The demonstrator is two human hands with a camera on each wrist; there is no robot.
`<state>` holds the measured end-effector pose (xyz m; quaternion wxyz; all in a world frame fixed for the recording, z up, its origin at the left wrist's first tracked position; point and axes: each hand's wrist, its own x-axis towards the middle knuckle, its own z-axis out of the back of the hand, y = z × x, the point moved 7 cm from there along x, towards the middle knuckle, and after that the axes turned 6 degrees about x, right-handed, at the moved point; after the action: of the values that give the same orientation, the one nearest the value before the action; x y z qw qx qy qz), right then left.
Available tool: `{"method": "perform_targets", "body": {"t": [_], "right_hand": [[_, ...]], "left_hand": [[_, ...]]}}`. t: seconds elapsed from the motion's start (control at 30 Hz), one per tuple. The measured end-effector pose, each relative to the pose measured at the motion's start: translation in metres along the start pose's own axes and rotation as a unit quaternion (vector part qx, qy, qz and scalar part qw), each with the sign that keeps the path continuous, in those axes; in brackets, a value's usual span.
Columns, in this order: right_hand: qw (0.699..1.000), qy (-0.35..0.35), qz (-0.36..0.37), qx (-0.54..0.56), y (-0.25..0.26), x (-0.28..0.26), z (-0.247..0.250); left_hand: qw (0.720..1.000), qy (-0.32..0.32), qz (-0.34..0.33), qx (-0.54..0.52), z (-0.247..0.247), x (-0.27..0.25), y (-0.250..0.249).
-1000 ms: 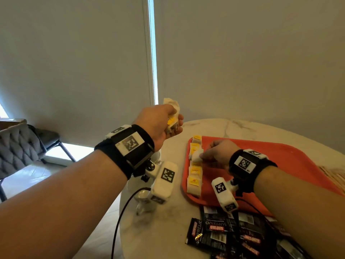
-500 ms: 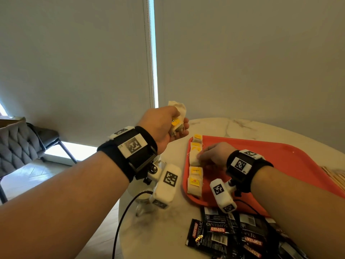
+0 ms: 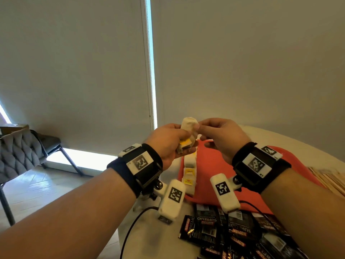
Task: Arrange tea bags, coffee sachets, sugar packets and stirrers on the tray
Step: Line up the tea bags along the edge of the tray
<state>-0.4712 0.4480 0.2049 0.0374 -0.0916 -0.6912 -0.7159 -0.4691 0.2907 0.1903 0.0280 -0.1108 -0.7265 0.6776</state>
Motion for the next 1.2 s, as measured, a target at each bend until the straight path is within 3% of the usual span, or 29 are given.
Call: {"method": "perform_targets", "body": {"t": [0.1, 0.2, 0.37, 0.5, 0.7, 0.87, 1.0, 1.2], "right_hand": [[0.999, -0.002, -0.007, 0.035, 0.0, -0.005, 0.004], [1.0, 0.004, 0.009, 0.004, 0.002, -0.009, 0.003], [0.996, -0.016, 0.076, -0.036, 0.022, -0.017, -0.001], [0.988, 0.078, 0.028, -0.13, 0.02, -0.026, -0.025], [0.986, 0.075, 0.018, -0.148, 0.012, -0.023, -0.034], [0.993, 0.047, 0.067, -0.089, 0.022, -0.024, -0.033], [0.993, 0.029, 0.063, 0.095, 0.028, -0.018, -0.029], [0.998, -0.021, 0.038, 0.043, 0.013, -0.007, -0.026]], "left_hand": [[1.0, -0.008, 0.002, -0.022, -0.001, -0.004, 0.004], [0.999, -0.006, 0.0, -0.034, -0.001, -0.008, 0.008], [0.995, -0.044, 0.003, -0.094, 0.006, -0.008, 0.009], [0.989, -0.058, 0.007, -0.132, 0.007, -0.009, 0.005], [0.981, -0.066, 0.026, -0.182, 0.008, -0.008, 0.009], [0.97, -0.118, 0.033, -0.209, 0.021, -0.006, 0.011], [0.983, -0.114, 0.044, -0.141, 0.022, -0.007, 0.001], [0.986, -0.116, 0.042, -0.111, 0.038, -0.001, 0.005]]}}
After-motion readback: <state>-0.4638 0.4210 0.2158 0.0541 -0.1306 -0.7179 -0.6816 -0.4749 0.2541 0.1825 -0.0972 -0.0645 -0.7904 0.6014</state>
